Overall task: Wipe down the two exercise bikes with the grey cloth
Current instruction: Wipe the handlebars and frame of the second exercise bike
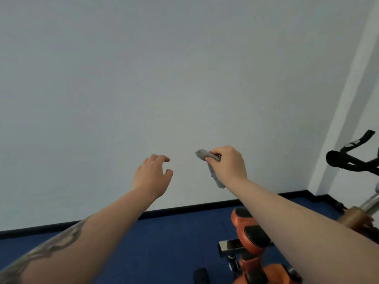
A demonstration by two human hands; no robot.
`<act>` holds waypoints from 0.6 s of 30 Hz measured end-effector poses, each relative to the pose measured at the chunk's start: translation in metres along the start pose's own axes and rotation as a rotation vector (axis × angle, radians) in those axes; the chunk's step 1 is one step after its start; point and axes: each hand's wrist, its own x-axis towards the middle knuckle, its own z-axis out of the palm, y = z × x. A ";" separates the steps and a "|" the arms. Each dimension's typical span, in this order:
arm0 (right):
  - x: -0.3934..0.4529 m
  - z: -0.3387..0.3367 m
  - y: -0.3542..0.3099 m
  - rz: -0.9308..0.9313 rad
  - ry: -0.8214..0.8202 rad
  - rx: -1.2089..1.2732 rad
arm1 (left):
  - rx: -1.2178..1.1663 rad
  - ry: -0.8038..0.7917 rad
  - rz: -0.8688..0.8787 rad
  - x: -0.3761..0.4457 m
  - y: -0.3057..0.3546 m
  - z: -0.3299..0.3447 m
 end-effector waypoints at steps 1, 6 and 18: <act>0.009 0.009 0.004 0.012 0.013 -0.009 | -0.011 -0.012 0.019 0.014 -0.004 0.008; 0.062 0.050 0.040 0.047 0.085 -0.028 | -0.051 -0.041 0.074 0.084 -0.013 0.048; 0.172 0.110 0.133 0.262 0.191 -0.152 | -0.217 -0.226 0.237 0.253 -0.009 0.170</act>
